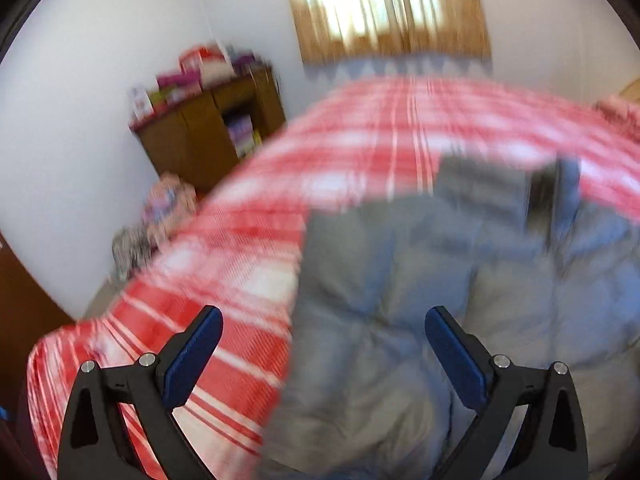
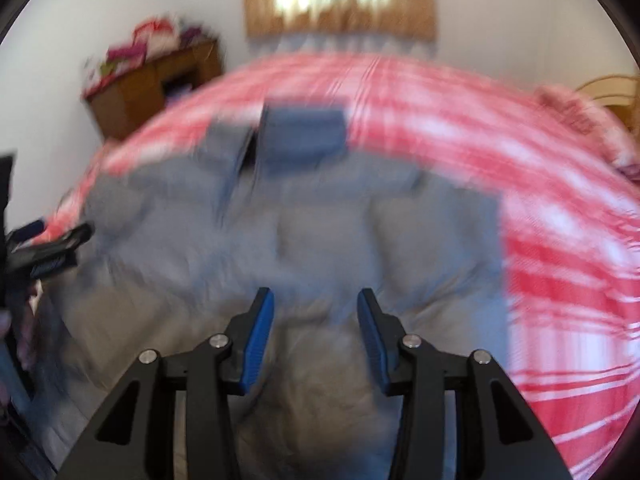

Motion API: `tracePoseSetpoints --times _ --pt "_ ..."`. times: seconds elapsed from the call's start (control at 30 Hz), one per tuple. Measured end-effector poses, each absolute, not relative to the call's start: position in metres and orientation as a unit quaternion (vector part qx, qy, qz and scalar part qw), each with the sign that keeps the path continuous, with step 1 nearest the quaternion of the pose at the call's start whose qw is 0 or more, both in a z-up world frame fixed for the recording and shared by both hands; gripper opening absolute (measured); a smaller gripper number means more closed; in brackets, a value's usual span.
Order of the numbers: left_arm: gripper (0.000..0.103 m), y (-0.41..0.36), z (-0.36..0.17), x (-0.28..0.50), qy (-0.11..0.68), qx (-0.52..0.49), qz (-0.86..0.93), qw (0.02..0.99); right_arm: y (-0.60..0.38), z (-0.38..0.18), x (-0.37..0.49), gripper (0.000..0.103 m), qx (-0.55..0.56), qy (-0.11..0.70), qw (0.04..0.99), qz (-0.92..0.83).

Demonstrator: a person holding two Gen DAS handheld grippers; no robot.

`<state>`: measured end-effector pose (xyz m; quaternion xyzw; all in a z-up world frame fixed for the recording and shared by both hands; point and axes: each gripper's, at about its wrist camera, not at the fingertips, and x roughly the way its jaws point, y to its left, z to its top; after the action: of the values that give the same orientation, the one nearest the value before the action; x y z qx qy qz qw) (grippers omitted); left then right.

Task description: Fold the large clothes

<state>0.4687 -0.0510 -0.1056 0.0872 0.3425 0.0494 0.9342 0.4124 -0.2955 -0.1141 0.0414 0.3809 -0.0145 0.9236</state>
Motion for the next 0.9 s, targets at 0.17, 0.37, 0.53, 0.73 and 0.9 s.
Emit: tracePoseSetpoints --times 0.17,0.37,0.53,0.73,0.9 --pt "0.102 -0.048 -0.103 0.506 0.346 0.067 0.069 0.933 -0.247 -0.106 0.441 0.048 0.017 0.375 0.926 0.035" --pt "0.102 -0.05 -0.173 0.541 0.415 0.076 0.1 0.901 -0.223 -0.173 0.468 0.046 -0.005 0.41 0.911 0.051" --pt "0.102 -0.041 -0.182 0.539 0.419 0.045 0.08 0.903 -0.226 -0.187 0.463 0.046 -0.006 0.403 0.913 0.059" --pt "0.102 -0.032 -0.186 0.54 0.429 0.012 0.069 0.901 -0.242 -0.192 0.466 0.046 0.053 0.407 0.908 0.089" --pt "0.102 -0.035 -0.187 0.539 0.429 0.018 0.071 0.9 -0.242 -0.191 0.471 0.046 0.071 0.407 0.905 0.097"
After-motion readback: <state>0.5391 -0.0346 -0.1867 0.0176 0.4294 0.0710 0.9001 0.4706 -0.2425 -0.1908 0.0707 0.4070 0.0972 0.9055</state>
